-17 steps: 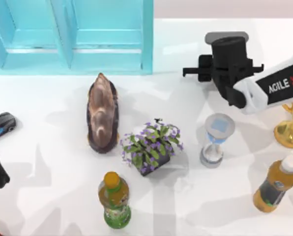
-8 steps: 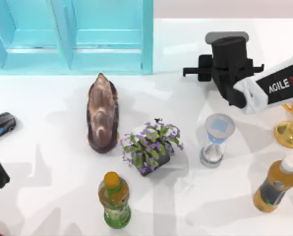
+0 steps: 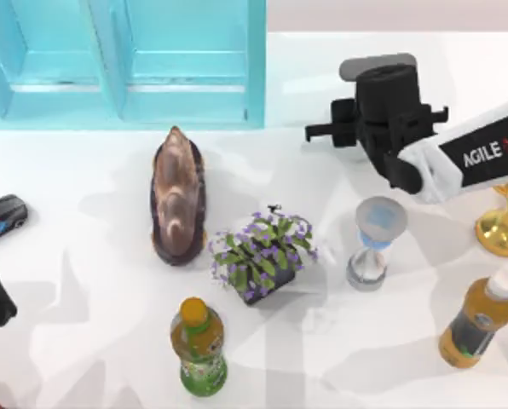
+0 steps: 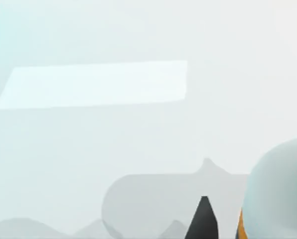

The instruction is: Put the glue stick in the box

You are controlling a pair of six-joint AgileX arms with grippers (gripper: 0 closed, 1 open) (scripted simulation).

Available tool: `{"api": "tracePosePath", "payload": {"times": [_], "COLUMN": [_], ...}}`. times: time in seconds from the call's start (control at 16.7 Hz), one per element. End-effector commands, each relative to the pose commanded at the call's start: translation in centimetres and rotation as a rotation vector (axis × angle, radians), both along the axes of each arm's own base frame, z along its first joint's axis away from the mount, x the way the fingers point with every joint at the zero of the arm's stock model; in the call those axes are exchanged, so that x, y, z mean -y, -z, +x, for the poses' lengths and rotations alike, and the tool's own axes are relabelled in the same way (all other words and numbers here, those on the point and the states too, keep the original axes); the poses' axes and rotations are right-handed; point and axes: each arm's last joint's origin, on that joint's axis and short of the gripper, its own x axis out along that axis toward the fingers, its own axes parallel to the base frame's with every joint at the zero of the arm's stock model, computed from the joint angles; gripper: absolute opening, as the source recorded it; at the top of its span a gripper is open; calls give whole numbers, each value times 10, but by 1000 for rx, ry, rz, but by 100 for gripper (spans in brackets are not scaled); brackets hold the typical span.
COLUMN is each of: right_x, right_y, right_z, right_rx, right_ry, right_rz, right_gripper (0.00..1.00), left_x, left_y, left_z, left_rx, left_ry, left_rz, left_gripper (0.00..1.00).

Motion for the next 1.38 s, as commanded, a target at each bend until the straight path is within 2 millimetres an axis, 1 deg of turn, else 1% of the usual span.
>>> {"api": "tracePosePath", "payload": {"times": [0.12,0.24,0.42,0.54,0.66,0.78,1.02,1.08,1.2,1.26,1.38], "right_x": [-2,-3,0,6,14,17,15,18,37,52,90], "right_y": [-12,-26,-50,-68,-83,-86,-83,-84,-88,-91,-98], "right_z": [-6,-7,1,10,16,18,17,19,28,33,45], "right_rx": [-6,-17,-24,-17,-11,-10,-14,-19,-44,-64,-120], "right_ry": [-23,-30,-3,41,76,84,79,76,57,40,-14], "right_rz": [-17,-28,-11,20,49,55,54,48,20,-2,-54], "right_gripper": [0,0,0,0,0,0,0,0,0,0,0], "left_x": [0,0,0,0,0,0,0,0,0,0,0], "left_y": [0,0,0,0,0,0,0,0,0,0,0], "left_z": [0,0,0,0,0,0,0,0,0,0,0], "left_rx": [0,0,0,0,0,0,0,0,0,0,0], "left_ry": [0,0,0,0,0,0,0,0,0,0,0], "left_rz": [0,0,0,0,0,0,0,0,0,0,0], "left_gripper": [100,100,100,100,100,100,100,100,100,100,100]}}
